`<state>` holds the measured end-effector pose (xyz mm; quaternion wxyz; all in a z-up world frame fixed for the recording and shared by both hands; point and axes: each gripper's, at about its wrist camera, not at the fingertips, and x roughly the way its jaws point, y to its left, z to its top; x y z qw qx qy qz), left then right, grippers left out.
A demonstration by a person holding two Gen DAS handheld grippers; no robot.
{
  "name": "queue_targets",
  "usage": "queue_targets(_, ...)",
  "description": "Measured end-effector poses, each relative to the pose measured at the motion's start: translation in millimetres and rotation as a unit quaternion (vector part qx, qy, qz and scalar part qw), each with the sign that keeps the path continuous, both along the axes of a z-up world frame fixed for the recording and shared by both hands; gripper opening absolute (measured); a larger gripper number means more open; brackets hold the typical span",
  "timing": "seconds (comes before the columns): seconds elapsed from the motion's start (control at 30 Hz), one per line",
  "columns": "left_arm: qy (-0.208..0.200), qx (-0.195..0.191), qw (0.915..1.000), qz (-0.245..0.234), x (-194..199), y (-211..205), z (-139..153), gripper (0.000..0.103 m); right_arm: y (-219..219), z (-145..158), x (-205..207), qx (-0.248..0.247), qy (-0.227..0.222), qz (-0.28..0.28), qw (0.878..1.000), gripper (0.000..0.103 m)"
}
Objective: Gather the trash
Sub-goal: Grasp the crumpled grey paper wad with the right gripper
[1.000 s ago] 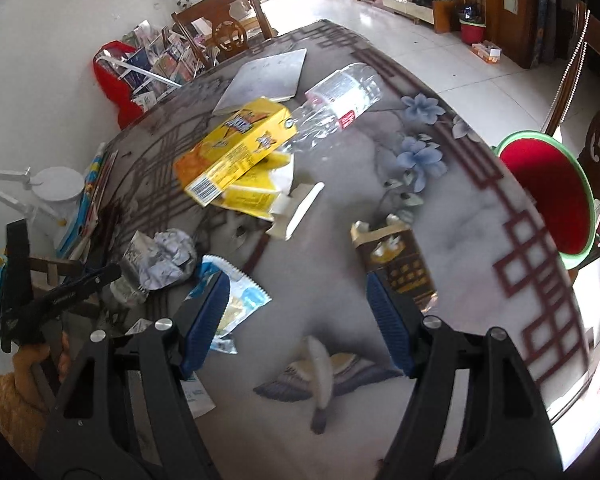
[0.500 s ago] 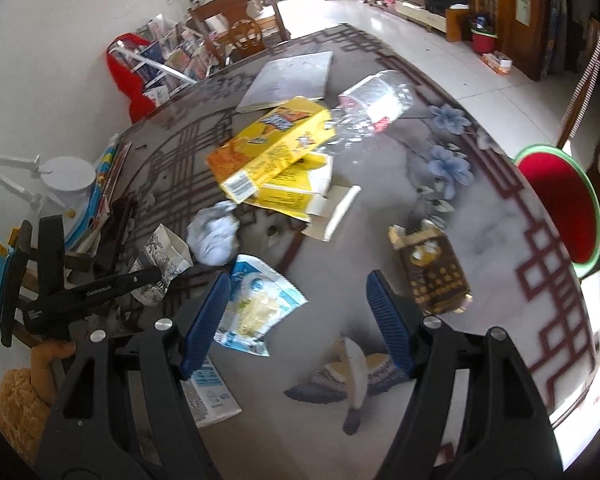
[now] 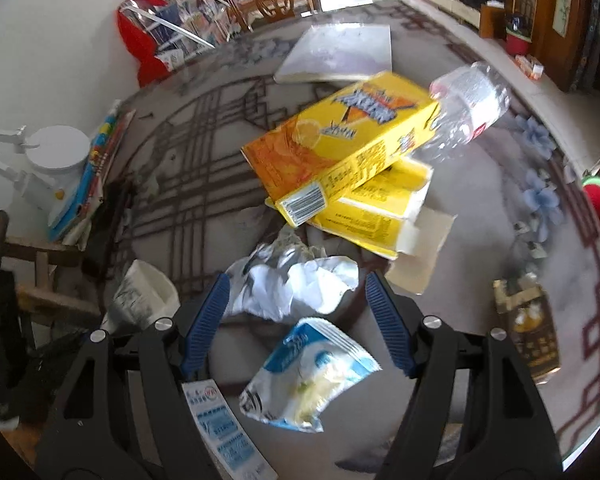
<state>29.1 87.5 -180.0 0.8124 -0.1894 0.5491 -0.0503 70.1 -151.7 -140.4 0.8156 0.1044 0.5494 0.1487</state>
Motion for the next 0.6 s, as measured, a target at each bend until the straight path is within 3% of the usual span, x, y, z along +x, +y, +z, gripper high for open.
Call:
queue_targets(0.1, -0.002, 0.006, 1.0000, -0.002, 0.5, 0.8, 0.6, 0.039, 7.9, -8.6, 4.7, -0.014, 0.002, 0.001, 1.000, 0.078)
queue_targets(0.27, -0.002, 0.007, 1.0000, -0.002, 0.5, 3.0, 0.6, 0.039, 17.4, -23.6, 10.6, -0.005, 0.028, 0.007, 1.000, 0.077)
queue_targets(0.33, -0.001, 0.006, 1.0000, -0.004, 0.5, 2.3, 0.1, 0.039, 23.2, -27.8, 9.7, -0.004, 0.034, 0.025, 0.999, 0.065)
queue_targets(0.4, -0.001, 0.006, 1.0000, -0.006, 1.0, 1.1, -0.4, 0.039, 26.1, -26.4, 7.6, 0.002, 0.031, 0.034, 0.999, 0.047)
queue_targets(0.47, -0.001, 0.005, 1.0000, -0.008, 1.5, -0.2, -0.5, 0.039, 28.1, -17.8, 3.8, -0.006, 0.012, 0.043, 0.999, 0.037)
queue_targets(0.6, -0.008, 0.005, 0.9999, -0.007, 3.4, -0.1, 4.3, 0.040, 22.3, 1.5, -7.5, -0.001, -0.020, 0.053, 0.998, 0.037)
